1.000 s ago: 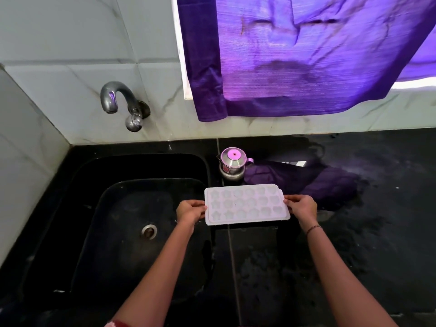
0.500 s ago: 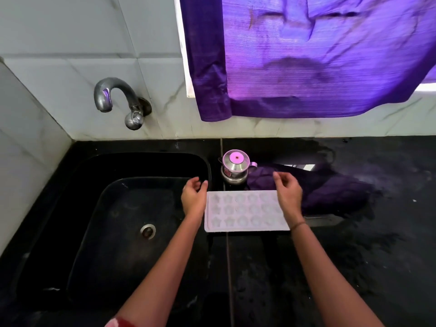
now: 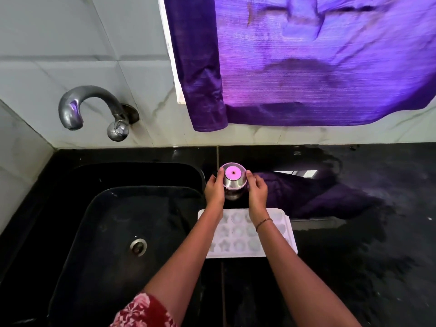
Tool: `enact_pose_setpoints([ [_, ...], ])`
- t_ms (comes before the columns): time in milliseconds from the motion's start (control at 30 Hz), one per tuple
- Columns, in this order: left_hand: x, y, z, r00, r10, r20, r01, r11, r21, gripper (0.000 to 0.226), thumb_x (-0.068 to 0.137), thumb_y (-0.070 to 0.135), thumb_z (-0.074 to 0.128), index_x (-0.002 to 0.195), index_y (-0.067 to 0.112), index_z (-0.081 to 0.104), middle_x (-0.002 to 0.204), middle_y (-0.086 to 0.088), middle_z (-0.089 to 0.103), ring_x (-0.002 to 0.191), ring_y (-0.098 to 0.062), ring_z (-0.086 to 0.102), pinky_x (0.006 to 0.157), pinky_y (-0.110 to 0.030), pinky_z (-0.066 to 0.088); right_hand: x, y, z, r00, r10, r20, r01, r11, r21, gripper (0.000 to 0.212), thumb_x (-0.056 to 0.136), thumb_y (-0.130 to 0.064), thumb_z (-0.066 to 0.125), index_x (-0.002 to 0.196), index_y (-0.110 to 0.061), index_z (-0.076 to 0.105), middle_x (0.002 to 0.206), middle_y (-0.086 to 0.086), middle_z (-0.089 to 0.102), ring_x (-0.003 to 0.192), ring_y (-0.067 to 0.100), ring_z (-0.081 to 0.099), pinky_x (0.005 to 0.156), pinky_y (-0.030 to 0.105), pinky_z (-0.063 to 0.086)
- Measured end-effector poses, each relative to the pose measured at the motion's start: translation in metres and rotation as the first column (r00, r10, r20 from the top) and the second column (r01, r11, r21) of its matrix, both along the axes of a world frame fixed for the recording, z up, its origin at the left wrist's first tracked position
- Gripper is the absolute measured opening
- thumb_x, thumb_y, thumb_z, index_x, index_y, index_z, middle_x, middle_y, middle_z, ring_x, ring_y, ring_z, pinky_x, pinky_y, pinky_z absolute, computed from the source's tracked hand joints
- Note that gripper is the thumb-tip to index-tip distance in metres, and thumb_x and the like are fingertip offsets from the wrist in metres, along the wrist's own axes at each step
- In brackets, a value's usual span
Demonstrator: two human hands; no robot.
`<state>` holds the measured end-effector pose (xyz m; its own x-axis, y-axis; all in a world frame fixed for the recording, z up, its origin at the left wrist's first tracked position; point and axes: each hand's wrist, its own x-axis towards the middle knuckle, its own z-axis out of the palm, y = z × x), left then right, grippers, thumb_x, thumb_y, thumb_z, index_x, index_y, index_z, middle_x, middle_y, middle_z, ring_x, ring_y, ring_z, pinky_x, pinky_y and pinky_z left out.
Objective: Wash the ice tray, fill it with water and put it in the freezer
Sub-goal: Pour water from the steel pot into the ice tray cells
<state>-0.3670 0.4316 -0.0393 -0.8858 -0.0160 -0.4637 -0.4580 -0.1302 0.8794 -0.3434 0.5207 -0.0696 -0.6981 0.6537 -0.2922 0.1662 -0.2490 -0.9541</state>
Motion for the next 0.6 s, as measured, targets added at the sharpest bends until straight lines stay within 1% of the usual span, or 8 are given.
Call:
enact_pose_setpoints([
  [33, 0.001, 0.004, -0.001, 1.000, 0.031, -0.002, -0.031, 0.999, 0.011, 0.020, 0.093, 0.038, 0.053, 0.092, 0.020, 0.061, 0.089, 0.003, 0.065, 0.085, -0.012, 0.060, 0.076, -0.024, 0.047, -0.003, -0.002, -0.001, 0.999, -0.031, -0.033, 0.030, 0.999, -0.029, 0.022, 0.088, -0.028, 0.064, 0.075, -0.014, 0.052, 0.077, 0.006, 0.049, 0.076, 0.016, 0.046, 0.073, 0.032, 0.040],
  [100, 0.004, 0.009, -0.002, 0.996, 0.085, -0.016, -0.084, 0.996, 0.017, 0.020, 0.094, 0.037, 0.053, 0.096, 0.019, 0.061, 0.090, 0.002, 0.064, 0.085, -0.013, 0.061, 0.073, -0.023, 0.048, -0.007, -0.007, 0.001, 0.994, -0.080, -0.081, 0.071, 0.992, -0.103, 0.016, 0.088, -0.021, 0.063, 0.079, -0.013, 0.054, 0.074, 0.006, 0.050, 0.074, 0.018, 0.047, 0.071, 0.031, 0.043],
  [167, 0.004, 0.014, -0.002, 0.991, 0.127, -0.031, -0.126, 0.992, 0.008, 0.021, 0.094, 0.036, 0.052, 0.100, 0.018, 0.061, 0.093, 0.001, 0.064, 0.087, -0.014, 0.062, 0.073, -0.022, 0.049, -0.013, -0.010, 0.005, 0.988, -0.125, -0.086, 0.110, 0.981, -0.162, 0.020, 0.089, -0.017, 0.063, 0.072, -0.014, 0.052, 0.069, 0.003, 0.054, 0.069, 0.014, 0.052, 0.064, 0.024, 0.047],
  [233, 0.003, 0.016, -0.002, 0.988, 0.148, -0.043, -0.149, 0.989, -0.004, 0.019, 0.094, 0.035, 0.053, 0.098, 0.019, 0.061, 0.093, 0.000, 0.065, 0.089, -0.017, 0.063, 0.076, -0.025, 0.049, -0.017, -0.011, 0.007, 0.984, -0.155, -0.086, 0.138, 0.973, -0.183, 0.026, 0.088, -0.015, 0.064, 0.066, -0.016, 0.049, 0.064, 0.002, 0.055, 0.065, 0.012, 0.054, 0.058, 0.020, 0.048],
  [300, 0.004, 0.016, -0.002, 0.986, 0.153, -0.061, -0.154, 0.988, -0.015, 0.017, 0.094, 0.035, 0.053, 0.096, 0.020, 0.061, 0.093, 0.000, 0.066, 0.089, -0.016, 0.063, 0.075, -0.025, 0.050, -0.019, -0.011, 0.008, 0.982, -0.170, -0.087, 0.149, 0.966, -0.211, 0.028, 0.086, -0.015, 0.067, 0.065, -0.016, 0.048, 0.064, 0.003, 0.056, 0.066, 0.015, 0.056, 0.058, 0.023, 0.049],
  [367, 0.005, 0.015, 0.001, 0.981, 0.170, -0.091, -0.171, 0.985, -0.003, 0.016, 0.094, 0.034, 0.053, 0.095, 0.020, 0.061, 0.092, 0.000, 0.066, 0.086, -0.014, 0.062, 0.071, -0.021, 0.050, -0.020, -0.011, 0.012, 0.982, -0.169, -0.086, 0.146, 0.963, -0.224, 0.030, 0.084, -0.016, 0.068, 0.065, -0.017, 0.046, 0.066, 0.005, 0.056, 0.068, 0.017, 0.055, 0.059, 0.026, 0.049],
  [500, 0.009, 0.011, 0.017, 0.971, 0.203, -0.128, -0.200, 0.979, 0.041, 0.016, 0.095, 0.032, 0.052, 0.096, 0.019, 0.061, 0.091, 0.001, 0.064, 0.082, -0.010, 0.060, 0.065, -0.016, 0.047, -0.021, -0.013, 0.030, 0.978, -0.154, -0.141, 0.121, 0.969, -0.216, 0.041, 0.083, -0.013, 0.069, 0.058, -0.018, 0.037, 0.059, 0.003, 0.047, 0.057, 0.012, 0.049, 0.052, 0.022, 0.044],
  [600, 0.016, 0.006, 0.026, 0.968, 0.202, -0.147, -0.196, 0.979, 0.053, 0.016, 0.094, 0.032, 0.053, 0.096, 0.018, 0.061, 0.093, 0.000, 0.065, 0.084, -0.012, 0.061, 0.069, -0.019, 0.049, -0.015, -0.016, 0.040, 0.972, -0.160, -0.170, 0.118, 0.965, -0.236, 0.044, 0.082, -0.010, 0.070, 0.056, -0.018, 0.035, 0.055, 0.001, 0.048, 0.055, 0.011, 0.049, 0.051, 0.021, 0.045],
])
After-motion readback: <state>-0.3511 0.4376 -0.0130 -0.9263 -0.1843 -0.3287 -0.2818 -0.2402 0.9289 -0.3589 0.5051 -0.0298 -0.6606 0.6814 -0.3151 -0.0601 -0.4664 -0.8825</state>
